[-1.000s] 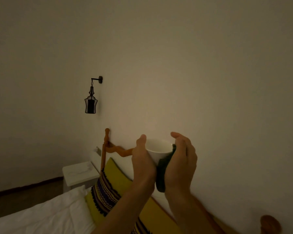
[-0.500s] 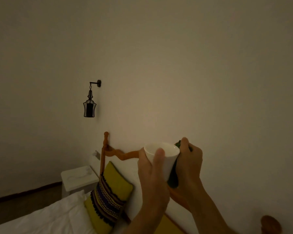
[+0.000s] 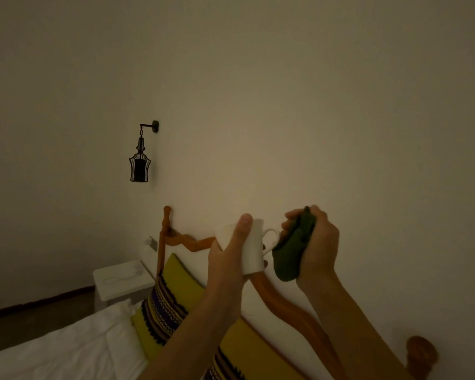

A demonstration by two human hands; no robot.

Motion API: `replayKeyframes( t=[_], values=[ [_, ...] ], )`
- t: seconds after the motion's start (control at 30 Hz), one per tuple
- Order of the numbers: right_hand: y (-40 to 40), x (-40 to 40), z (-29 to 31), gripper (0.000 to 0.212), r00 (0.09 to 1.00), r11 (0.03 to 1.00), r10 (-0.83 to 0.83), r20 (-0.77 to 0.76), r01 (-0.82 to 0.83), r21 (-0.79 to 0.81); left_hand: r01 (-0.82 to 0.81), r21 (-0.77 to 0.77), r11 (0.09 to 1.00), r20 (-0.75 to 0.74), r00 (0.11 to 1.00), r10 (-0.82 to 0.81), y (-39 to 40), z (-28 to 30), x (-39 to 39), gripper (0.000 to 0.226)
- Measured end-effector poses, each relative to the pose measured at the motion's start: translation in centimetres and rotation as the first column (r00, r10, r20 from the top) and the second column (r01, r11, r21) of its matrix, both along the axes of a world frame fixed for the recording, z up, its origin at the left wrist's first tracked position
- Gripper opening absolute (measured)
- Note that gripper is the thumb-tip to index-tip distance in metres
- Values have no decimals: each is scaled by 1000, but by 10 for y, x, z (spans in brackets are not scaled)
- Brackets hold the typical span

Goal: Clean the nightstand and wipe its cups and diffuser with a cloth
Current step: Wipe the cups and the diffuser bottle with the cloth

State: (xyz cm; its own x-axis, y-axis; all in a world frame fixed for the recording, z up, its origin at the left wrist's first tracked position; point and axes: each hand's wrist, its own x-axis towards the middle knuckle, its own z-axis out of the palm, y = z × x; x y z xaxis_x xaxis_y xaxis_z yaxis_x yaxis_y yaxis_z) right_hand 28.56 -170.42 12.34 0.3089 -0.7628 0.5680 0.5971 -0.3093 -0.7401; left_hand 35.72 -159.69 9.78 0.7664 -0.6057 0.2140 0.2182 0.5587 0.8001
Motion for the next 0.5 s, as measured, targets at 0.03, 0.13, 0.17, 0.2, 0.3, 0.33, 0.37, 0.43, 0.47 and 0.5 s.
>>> replayKeyframes(
  t=[0.03, 0.13, 0.17, 0.2, 0.3, 0.33, 0.37, 0.43, 0.47, 0.5],
  values=[
    [1, 1, 2, 45, 999, 995, 40, 21, -42, 91, 0, 7, 1000, 17, 1000, 0, -1, 1, -1, 110],
    [11, 4, 8, 42, 992, 978, 109, 60, -118, 172, 60, 1, 998, 47, 997, -60, -3, 4, -7, 120],
    [13, 4, 10, 41, 986, 968, 155, 65, -165, 187, 91, -4, 996, 67, 994, -90, -3, 4, -6, 121],
    [14, 4, 12, 40, 976, 952, 204, 73, -215, 217, 114, -6, 993, 98, 989, -113, -3, 3, -4, 119],
    [13, 7, 12, 29, 967, 897, 254, 24, -244, 368, 163, 9, 987, 216, 963, -161, 2, 3, 1, 111],
    [14, 10, 8, 27, 973, 906, 227, -40, -196, 375, 146, 31, 989, 261, 954, -149, 3, 3, 2, 111],
    [17, 14, 2, 25, 981, 948, 132, -140, -84, 306, 125, 44, 991, 289, 948, -132, 5, 5, 2, 108],
    [27, 22, -15, 22, 972, 995, -58, -227, 75, 70, 119, 5, 993, 260, 959, -116, 7, 8, 2, 91],
    [31, 25, -23, 25, 971, 993, -113, -211, 118, 7, 122, -36, 992, 212, 971, -112, 6, 8, 3, 81],
    [36, 27, -25, 30, 965, 985, -173, -198, 170, -32, 121, -69, 990, 163, 981, -109, 7, 8, 2, 74]
  ],
)
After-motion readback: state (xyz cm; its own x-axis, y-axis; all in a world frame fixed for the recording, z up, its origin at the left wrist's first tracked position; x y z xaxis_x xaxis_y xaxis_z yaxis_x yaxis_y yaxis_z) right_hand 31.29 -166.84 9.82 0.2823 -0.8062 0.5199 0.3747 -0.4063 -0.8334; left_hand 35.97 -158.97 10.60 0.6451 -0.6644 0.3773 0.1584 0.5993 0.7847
